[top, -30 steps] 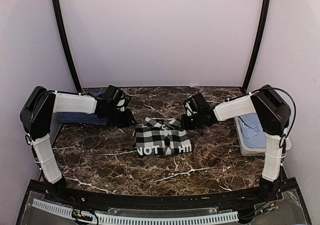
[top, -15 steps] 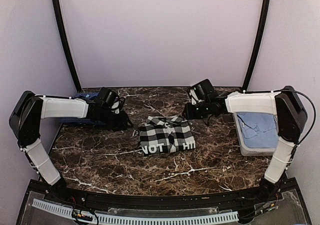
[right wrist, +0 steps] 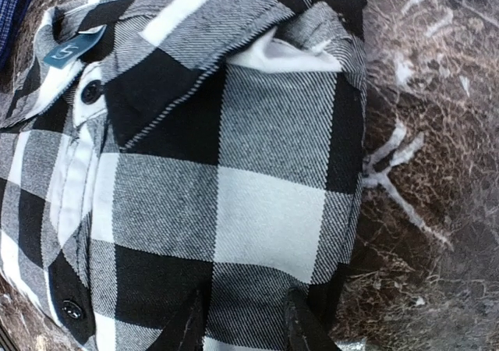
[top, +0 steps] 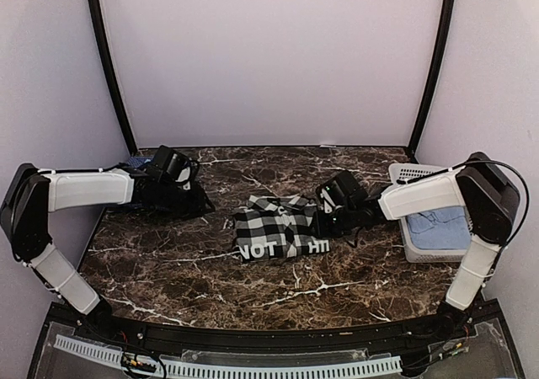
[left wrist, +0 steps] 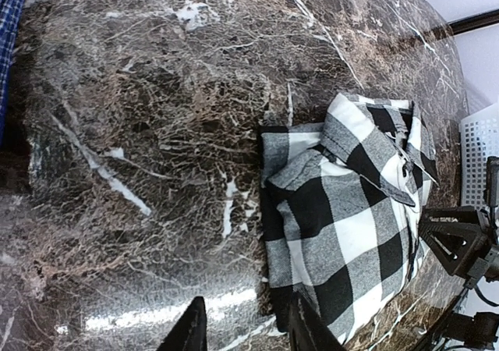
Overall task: Fold and stack the long sleeve shirts
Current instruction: Smooth out the square-folded shirt at the center of the board, then move the square-folded shirt to the center of the board.
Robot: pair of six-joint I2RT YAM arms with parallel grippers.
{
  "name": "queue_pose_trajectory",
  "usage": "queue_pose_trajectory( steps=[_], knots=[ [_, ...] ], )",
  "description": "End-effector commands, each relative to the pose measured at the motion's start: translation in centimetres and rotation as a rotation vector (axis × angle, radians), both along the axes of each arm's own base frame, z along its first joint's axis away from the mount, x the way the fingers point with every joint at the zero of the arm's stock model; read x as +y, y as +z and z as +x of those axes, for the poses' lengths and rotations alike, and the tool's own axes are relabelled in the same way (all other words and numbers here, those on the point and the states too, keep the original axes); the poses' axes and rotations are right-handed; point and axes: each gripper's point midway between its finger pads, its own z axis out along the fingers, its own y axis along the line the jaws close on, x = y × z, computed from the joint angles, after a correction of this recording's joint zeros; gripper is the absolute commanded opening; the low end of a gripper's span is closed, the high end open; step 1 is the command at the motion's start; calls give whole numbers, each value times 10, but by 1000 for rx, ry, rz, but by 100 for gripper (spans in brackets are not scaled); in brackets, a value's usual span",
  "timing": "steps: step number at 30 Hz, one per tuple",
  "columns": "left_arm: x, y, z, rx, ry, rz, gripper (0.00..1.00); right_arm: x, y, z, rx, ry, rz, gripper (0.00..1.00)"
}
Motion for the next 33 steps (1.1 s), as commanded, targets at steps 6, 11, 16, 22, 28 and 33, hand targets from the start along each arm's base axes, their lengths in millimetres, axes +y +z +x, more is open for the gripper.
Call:
queue_pose_trajectory(
  steps=[6,11,16,22,28,33],
  knots=[
    [63,10,1,-47,238,82,34,-16,-11,-17,18,-54,51,35],
    [91,20,9,-74,385,-9,35,-17,12,-14,-31,-57,80,47],
    [122,10,18,-63,563,-119,36,-15,61,-6,-157,-61,158,68],
    [120,1,40,-96,599,-261,41,-20,97,2,-270,-72,182,85],
    [124,-18,49,-70,678,-285,42,-27,107,2,-304,-85,190,87],
    [126,-35,56,-51,697,-259,48,-29,111,0,-319,-80,196,89]
  ],
)
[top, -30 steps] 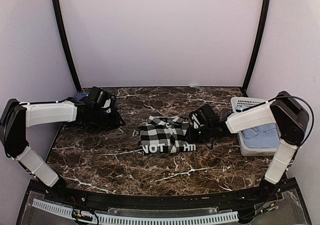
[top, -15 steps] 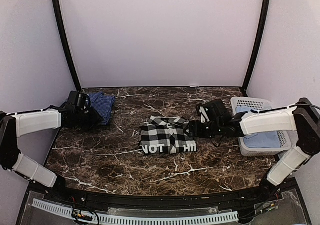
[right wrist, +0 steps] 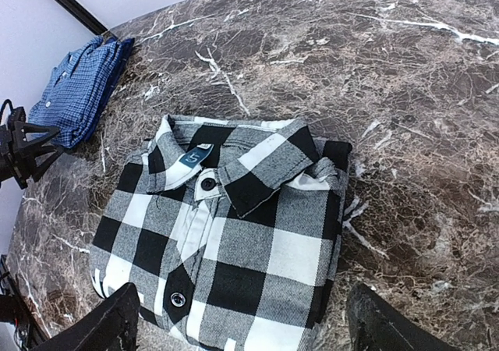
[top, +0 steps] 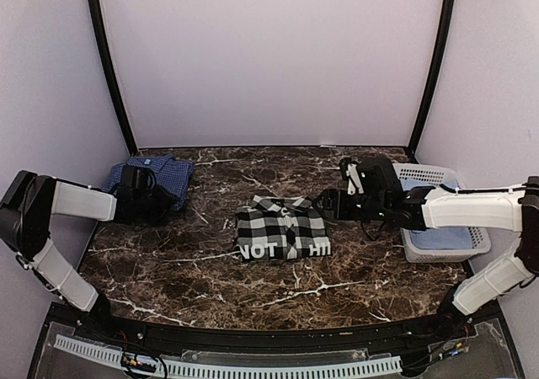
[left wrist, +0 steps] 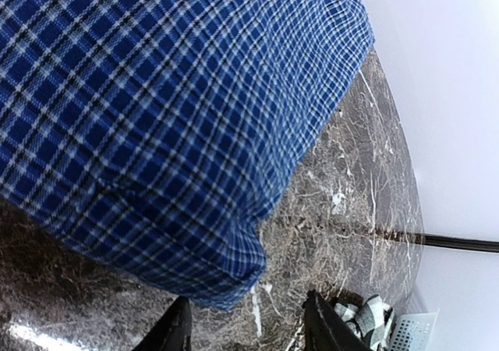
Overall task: Fold and stack the long sleeve shirts
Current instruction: Move the square-folded shirt to the center of the board.
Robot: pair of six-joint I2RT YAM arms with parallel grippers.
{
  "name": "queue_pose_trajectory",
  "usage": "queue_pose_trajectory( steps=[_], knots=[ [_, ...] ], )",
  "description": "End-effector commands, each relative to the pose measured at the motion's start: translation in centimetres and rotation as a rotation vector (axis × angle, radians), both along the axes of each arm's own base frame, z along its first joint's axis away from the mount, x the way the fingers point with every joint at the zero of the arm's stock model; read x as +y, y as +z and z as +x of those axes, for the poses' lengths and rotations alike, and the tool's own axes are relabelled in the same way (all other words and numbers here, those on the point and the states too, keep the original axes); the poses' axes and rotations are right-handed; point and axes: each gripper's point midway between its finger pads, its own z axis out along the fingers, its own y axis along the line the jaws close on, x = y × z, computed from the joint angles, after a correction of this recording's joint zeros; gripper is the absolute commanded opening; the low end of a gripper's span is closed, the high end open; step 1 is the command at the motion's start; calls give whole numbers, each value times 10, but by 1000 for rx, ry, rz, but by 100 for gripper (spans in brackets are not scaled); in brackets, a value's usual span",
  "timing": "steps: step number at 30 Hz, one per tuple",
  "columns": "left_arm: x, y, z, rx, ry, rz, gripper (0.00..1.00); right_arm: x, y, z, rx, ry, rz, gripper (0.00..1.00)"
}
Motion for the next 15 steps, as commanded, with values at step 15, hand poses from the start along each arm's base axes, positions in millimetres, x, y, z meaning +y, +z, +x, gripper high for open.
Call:
queue_pose_trajectory(
  steps=[15],
  knots=[
    [3,-40,24,7,25,-10,54,-5,26,1,-103,3,55,99]
  ],
)
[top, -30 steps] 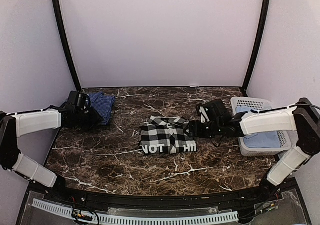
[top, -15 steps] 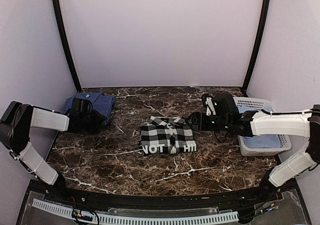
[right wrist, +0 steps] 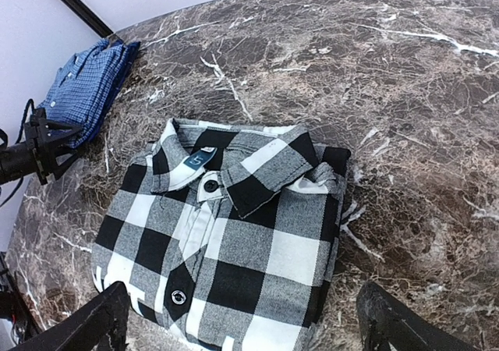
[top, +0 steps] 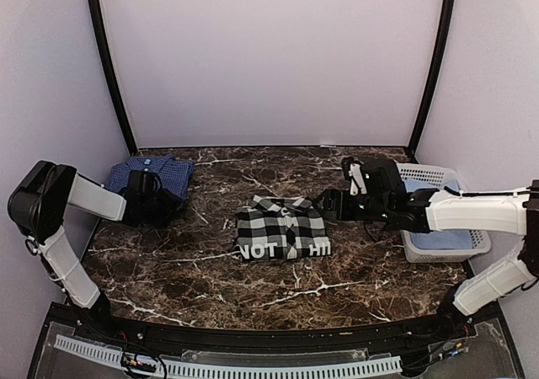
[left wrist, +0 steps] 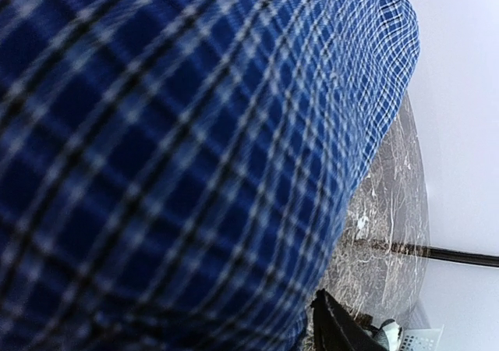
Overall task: Fold and stack the long sleeve shirts
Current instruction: Move the square-folded shirt to the center of the board.
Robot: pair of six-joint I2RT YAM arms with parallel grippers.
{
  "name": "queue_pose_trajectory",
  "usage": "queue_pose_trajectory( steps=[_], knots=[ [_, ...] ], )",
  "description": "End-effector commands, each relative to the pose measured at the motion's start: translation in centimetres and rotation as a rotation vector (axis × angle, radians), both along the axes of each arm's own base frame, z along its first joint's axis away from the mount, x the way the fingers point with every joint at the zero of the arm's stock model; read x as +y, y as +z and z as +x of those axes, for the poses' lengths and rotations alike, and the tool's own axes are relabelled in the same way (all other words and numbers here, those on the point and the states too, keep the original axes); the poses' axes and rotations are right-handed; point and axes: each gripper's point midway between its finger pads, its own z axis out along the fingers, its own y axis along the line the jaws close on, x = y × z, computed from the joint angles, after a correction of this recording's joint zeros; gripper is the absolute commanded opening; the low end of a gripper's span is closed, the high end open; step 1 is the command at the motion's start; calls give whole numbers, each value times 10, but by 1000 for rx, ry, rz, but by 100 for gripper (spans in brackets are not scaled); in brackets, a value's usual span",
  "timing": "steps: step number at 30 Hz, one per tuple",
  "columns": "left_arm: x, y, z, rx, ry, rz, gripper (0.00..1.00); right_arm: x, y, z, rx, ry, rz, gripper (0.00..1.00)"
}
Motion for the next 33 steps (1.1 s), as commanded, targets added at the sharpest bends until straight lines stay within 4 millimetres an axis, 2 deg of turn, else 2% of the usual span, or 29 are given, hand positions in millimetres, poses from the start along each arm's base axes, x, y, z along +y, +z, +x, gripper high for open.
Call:
queue_pose_trajectory(
  steps=[1,5,10,13,16,17,18,19,20,21,22,23,24,25,26,27,28,29,30,31,32,33],
  knots=[
    [0,-6,10,-33,-11,-8,53,-1,25,2,-86,-4,69,98],
    [6,-10,13,-38,1,9,42,-5,38,1,-134,-14,102,99],
    [6,-10,13,-38,-9,18,12,-11,61,1,-207,-28,123,99],
    [7,-11,10,-26,-15,29,0,-19,72,3,-255,-65,133,99],
    [9,-3,2,-31,-15,30,0,-27,84,3,-299,-93,157,99],
    [10,-7,-5,-18,-10,27,0,-28,87,2,-310,-99,166,99],
    [11,1,-9,-32,-2,25,0,-30,90,1,-322,-102,175,99],
    [14,-3,-18,-16,7,21,0,-31,93,0,-334,-103,182,99],
    [15,6,-22,-33,13,19,0,-31,95,0,-344,-102,186,98],
    [16,10,-30,-40,16,14,0,-31,96,-1,-351,-99,189,99],
    [18,5,-41,-15,18,18,0,-31,97,-1,-356,-95,189,99],
    [18,15,-44,-38,21,11,0,-31,98,-1,-360,-91,189,99],
    [20,8,-56,-5,26,15,0,-30,98,-2,-362,-84,188,99],
    [19,18,-59,-32,29,15,0,-28,99,-2,-365,-77,188,99],
    [21,12,-70,-2,36,18,0,-27,98,-2,-364,-72,189,99],
    [20,21,-74,-27,40,18,0,-26,99,-2,-365,-65,190,99],
    [21,14,-86,5,50,17,0,-25,99,-2,-368,-58,193,98],
    [17,23,-91,-19,46,10,0,-23,100,-3,-369,-50,198,99],
    [19,14,-103,19,70,11,0,-22,101,-3,-369,-45,203,99],
    [16,23,-108,-10,77,18,0,-20,101,-3,-368,-37,206,99],
    [17,14,-120,30,102,11,0,-19,101,-4,-366,-29,208,99],
    [9,23,-125,-1,94,6,0,-17,100,-4,-362,-21,207,99]
  ],
)
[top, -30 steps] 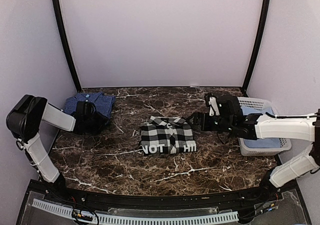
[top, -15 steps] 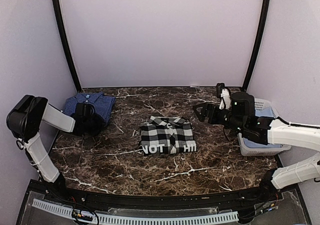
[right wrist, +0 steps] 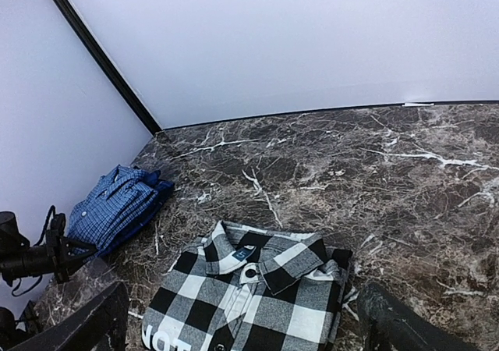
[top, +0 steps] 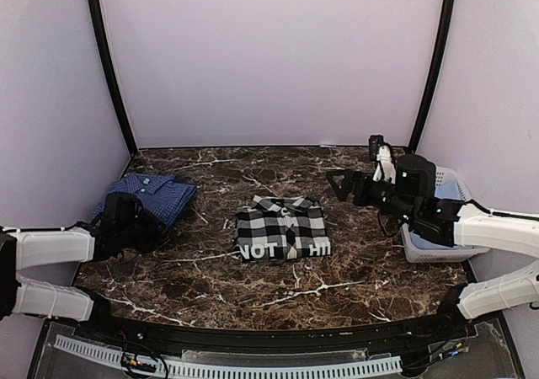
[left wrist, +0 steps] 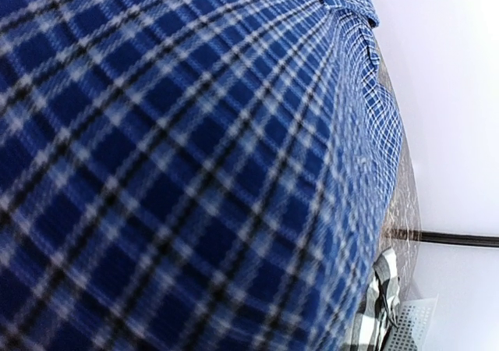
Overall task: Fold and stack the long sleeve shirts
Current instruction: Move the square-folded shirt to the center of the board, then pick up the square-folded shirt from the center of the board.
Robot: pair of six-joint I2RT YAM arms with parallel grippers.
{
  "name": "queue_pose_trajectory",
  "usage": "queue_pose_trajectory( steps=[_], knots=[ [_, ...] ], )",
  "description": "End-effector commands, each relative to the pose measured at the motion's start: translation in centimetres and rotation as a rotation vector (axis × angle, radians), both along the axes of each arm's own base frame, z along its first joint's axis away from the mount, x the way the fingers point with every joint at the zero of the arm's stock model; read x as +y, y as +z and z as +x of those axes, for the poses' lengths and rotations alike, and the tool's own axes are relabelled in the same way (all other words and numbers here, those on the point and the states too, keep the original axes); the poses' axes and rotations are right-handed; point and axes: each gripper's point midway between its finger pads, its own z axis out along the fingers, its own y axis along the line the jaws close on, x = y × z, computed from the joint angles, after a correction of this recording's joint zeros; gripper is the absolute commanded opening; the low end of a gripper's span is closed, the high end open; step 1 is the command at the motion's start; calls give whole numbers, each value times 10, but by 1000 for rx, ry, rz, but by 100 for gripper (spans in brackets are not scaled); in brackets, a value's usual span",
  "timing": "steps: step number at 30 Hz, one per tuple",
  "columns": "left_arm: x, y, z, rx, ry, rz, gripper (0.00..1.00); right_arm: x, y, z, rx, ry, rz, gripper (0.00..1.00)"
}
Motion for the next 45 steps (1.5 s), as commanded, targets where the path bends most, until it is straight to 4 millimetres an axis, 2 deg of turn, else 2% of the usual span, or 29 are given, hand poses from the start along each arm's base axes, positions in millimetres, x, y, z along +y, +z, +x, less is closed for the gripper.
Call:
queue_pose_trajectory(
  steps=[1,2,3,7,11,12,13,14,15,18,24,27,29,31,37,41,45],
  knots=[
    [-9,-14,-45,77,60,-9,0,8,9,0,-37,40,21,99],
    [-10,-9,-48,55,75,-21,0,9,7,0,-33,48,20,99],
    [-20,-14,-58,73,63,-45,0,10,7,0,-30,55,20,99],
    [-41,-15,-69,76,29,-62,0,14,2,-1,-15,75,14,99],
    [-66,-18,-69,98,-46,-47,0,13,-1,-2,-12,75,3,99],
    [-74,-13,-66,84,-63,-60,0,11,-2,-3,-14,71,2,99],
    [-81,-18,-69,100,-90,-46,0,9,-2,-2,-14,59,5,99],
    [-89,-14,-66,93,-103,-53,0,7,-3,-1,-14,50,4,99],
    [-94,-20,-69,112,-120,-38,0,5,-5,0,-12,37,-3,99],
    [-110,-19,-67,105,-159,-41,0,4,-16,6,27,18,-47,99],
    [-114,-17,-67,100,-198,-16,0,5,-46,16,157,-9,-128,99],
    [-116,-10,-69,82,-230,-19,6,1,-50,13,141,-14,-128,99],
    [-119,-4,-72,72,-269,-22,19,-5,-48,14,125,-39,-125,99],
    [-125,3,-75,56,-324,-31,27,-7,-47,15,122,-51,-133,99],
    [-143,18,-92,51,-495,-44,47,4,-48,16,131,-8,-127,99],
    [-163,39,-104,14,-635,-34,55,7,-50,16,129,9,-131,99],
    [-188,53,-117,7,-777,-9,57,12,-51,18,132,25,-139,99]
  ],
)
